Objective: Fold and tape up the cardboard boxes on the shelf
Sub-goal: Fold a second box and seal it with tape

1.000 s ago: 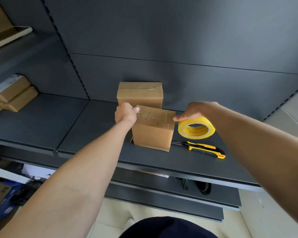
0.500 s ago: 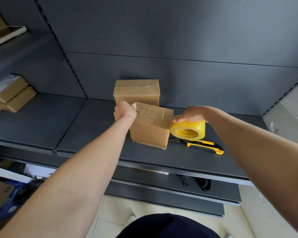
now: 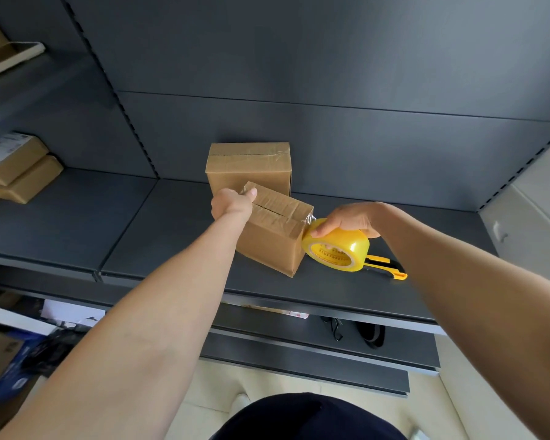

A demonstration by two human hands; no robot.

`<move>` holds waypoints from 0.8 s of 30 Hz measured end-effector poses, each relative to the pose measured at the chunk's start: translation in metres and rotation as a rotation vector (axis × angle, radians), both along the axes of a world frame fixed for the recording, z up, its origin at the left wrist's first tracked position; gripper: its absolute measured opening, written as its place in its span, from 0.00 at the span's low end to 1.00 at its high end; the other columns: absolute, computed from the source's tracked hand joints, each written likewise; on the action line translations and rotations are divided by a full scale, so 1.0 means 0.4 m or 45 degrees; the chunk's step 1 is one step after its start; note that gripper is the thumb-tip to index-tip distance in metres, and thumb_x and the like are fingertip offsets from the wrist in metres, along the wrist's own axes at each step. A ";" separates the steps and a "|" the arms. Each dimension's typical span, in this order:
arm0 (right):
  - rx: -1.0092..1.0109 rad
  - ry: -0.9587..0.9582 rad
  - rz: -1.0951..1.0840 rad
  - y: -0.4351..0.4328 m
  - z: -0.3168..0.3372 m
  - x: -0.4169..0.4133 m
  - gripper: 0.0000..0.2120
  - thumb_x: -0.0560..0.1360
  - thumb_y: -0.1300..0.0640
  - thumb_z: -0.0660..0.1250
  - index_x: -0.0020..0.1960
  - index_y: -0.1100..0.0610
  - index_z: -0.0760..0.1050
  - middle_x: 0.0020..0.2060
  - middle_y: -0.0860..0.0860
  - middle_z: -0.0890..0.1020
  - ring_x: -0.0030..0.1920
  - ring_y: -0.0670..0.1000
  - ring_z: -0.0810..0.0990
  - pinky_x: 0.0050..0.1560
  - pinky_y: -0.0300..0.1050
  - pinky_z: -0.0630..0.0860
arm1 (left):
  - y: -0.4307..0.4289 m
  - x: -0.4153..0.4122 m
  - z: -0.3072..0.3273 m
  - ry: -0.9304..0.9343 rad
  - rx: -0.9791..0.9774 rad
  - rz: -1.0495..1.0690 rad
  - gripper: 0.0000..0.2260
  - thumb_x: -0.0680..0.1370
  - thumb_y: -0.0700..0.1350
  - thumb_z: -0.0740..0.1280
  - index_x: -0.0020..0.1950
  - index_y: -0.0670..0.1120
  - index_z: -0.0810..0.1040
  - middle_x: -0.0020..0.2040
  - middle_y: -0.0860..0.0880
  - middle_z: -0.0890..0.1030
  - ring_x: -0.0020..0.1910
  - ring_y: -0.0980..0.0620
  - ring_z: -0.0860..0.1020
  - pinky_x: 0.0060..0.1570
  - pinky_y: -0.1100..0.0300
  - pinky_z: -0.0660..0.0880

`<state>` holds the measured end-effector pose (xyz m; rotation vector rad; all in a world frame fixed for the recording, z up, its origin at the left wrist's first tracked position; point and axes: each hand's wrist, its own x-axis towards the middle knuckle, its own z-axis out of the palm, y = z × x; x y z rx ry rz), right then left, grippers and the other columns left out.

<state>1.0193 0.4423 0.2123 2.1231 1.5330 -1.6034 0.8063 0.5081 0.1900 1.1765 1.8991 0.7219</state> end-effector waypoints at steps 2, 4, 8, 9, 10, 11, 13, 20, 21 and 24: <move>-0.019 0.060 -0.017 -0.003 -0.002 -0.003 0.25 0.68 0.45 0.74 0.59 0.57 0.76 0.51 0.55 0.83 0.51 0.58 0.82 0.55 0.53 0.78 | 0.001 -0.006 0.005 -0.012 0.027 0.001 0.21 0.74 0.55 0.71 0.61 0.44 0.74 0.59 0.46 0.77 0.51 0.46 0.76 0.44 0.55 0.70; -0.019 0.097 -0.046 -0.005 -0.006 -0.009 0.24 0.68 0.45 0.74 0.59 0.56 0.76 0.51 0.55 0.83 0.51 0.58 0.82 0.54 0.53 0.78 | 0.001 -0.011 0.008 0.014 0.029 -0.047 0.22 0.74 0.56 0.69 0.61 0.43 0.71 0.59 0.46 0.77 0.49 0.47 0.74 0.43 0.55 0.70; 0.021 0.127 -0.096 -0.007 -0.017 -0.027 0.26 0.67 0.43 0.75 0.58 0.56 0.76 0.51 0.56 0.83 0.51 0.59 0.82 0.57 0.56 0.77 | -0.015 -0.009 0.010 0.436 0.125 -0.172 0.24 0.77 0.57 0.65 0.65 0.42 0.69 0.65 0.42 0.71 0.62 0.42 0.70 0.59 0.48 0.69; 0.031 0.132 -0.105 -0.006 -0.019 -0.031 0.25 0.67 0.43 0.75 0.57 0.56 0.76 0.51 0.56 0.82 0.51 0.58 0.82 0.57 0.56 0.77 | -0.025 -0.006 0.015 0.605 0.234 -0.178 0.24 0.76 0.56 0.66 0.64 0.41 0.69 0.65 0.42 0.70 0.63 0.42 0.68 0.61 0.49 0.67; 0.038 0.142 -0.115 -0.006 -0.020 -0.036 0.25 0.66 0.42 0.75 0.56 0.56 0.76 0.51 0.55 0.83 0.50 0.58 0.82 0.55 0.54 0.78 | -0.036 -0.002 0.019 0.715 0.359 -0.199 0.22 0.76 0.55 0.67 0.62 0.42 0.71 0.64 0.42 0.70 0.62 0.43 0.68 0.60 0.49 0.65; 0.041 0.157 -0.123 -0.005 -0.021 -0.041 0.24 0.67 0.42 0.75 0.55 0.55 0.76 0.50 0.55 0.83 0.49 0.57 0.82 0.53 0.53 0.78 | -0.046 0.002 0.023 0.748 0.456 -0.258 0.19 0.76 0.55 0.67 0.58 0.43 0.73 0.63 0.44 0.71 0.60 0.44 0.68 0.59 0.50 0.64; 0.044 0.185 -0.132 -0.003 -0.022 -0.050 0.23 0.67 0.43 0.75 0.54 0.55 0.76 0.49 0.54 0.83 0.48 0.57 0.82 0.51 0.51 0.78 | -0.064 0.013 0.026 0.678 0.481 -0.477 0.16 0.75 0.57 0.67 0.52 0.46 0.75 0.61 0.47 0.72 0.56 0.45 0.69 0.59 0.50 0.64; -0.119 0.369 -0.045 -0.018 -0.016 -0.055 0.26 0.68 0.49 0.72 0.62 0.58 0.73 0.52 0.55 0.80 0.50 0.55 0.80 0.50 0.48 0.77 | -0.088 0.026 0.025 0.890 0.268 -0.824 0.46 0.63 0.75 0.64 0.70 0.45 0.66 0.71 0.44 0.65 0.72 0.43 0.57 0.66 0.47 0.59; -0.134 0.388 -0.045 -0.021 -0.018 -0.055 0.24 0.70 0.49 0.71 0.62 0.57 0.72 0.52 0.55 0.80 0.50 0.54 0.80 0.48 0.47 0.77 | -0.090 0.029 0.025 0.913 0.271 -0.816 0.47 0.63 0.74 0.65 0.72 0.45 0.64 0.72 0.44 0.64 0.73 0.43 0.56 0.67 0.48 0.60; -0.108 0.391 -0.098 -0.021 -0.023 -0.064 0.20 0.71 0.47 0.71 0.59 0.56 0.73 0.50 0.54 0.81 0.48 0.54 0.81 0.46 0.47 0.77 | -0.090 0.043 0.021 0.947 0.274 -0.799 0.49 0.64 0.73 0.66 0.75 0.43 0.59 0.74 0.43 0.61 0.74 0.43 0.55 0.67 0.48 0.60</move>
